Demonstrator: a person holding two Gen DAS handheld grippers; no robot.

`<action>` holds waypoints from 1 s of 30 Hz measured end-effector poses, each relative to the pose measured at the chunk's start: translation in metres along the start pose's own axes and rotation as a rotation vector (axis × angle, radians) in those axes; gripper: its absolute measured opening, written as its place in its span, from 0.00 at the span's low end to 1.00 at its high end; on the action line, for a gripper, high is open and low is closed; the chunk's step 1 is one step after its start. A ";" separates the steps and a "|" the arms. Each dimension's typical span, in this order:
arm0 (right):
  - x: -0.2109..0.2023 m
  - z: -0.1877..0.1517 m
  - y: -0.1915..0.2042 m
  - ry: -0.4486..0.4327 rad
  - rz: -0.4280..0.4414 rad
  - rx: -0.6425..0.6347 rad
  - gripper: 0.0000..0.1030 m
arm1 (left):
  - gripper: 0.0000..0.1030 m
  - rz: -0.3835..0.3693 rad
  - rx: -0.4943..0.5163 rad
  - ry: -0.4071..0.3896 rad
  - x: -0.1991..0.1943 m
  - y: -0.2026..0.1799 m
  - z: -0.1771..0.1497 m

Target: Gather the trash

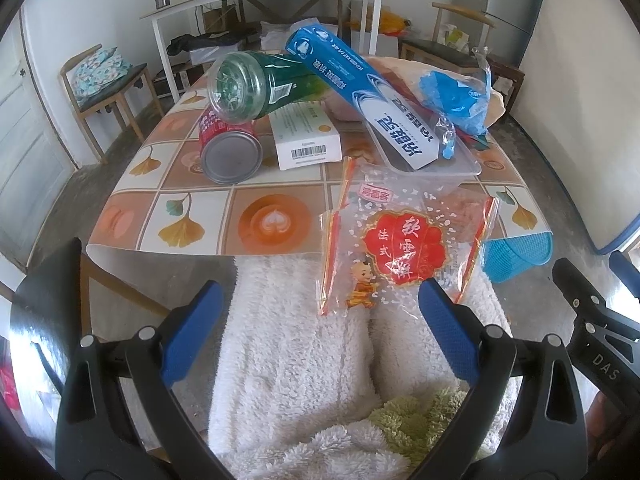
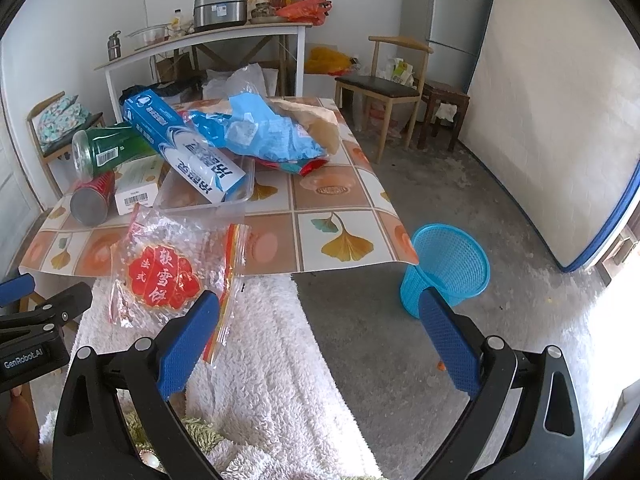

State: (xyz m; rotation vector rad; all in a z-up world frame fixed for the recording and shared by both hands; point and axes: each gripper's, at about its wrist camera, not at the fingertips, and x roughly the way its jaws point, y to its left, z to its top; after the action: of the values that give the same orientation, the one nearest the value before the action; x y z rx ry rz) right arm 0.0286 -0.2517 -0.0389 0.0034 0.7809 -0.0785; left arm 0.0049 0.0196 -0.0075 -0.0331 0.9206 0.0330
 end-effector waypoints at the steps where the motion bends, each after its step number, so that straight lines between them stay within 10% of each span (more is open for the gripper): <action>1: 0.000 0.000 0.000 -0.001 0.000 -0.001 0.94 | 0.92 -0.001 0.000 0.000 0.000 0.000 0.000; 30: 0.004 -0.003 0.000 0.013 0.005 0.000 0.94 | 0.92 0.002 -0.001 0.006 0.001 0.002 -0.001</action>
State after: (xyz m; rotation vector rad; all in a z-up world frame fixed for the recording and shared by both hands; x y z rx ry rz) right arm 0.0294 -0.2515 -0.0433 0.0057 0.7943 -0.0742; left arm 0.0050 0.0218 -0.0091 -0.0335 0.9265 0.0357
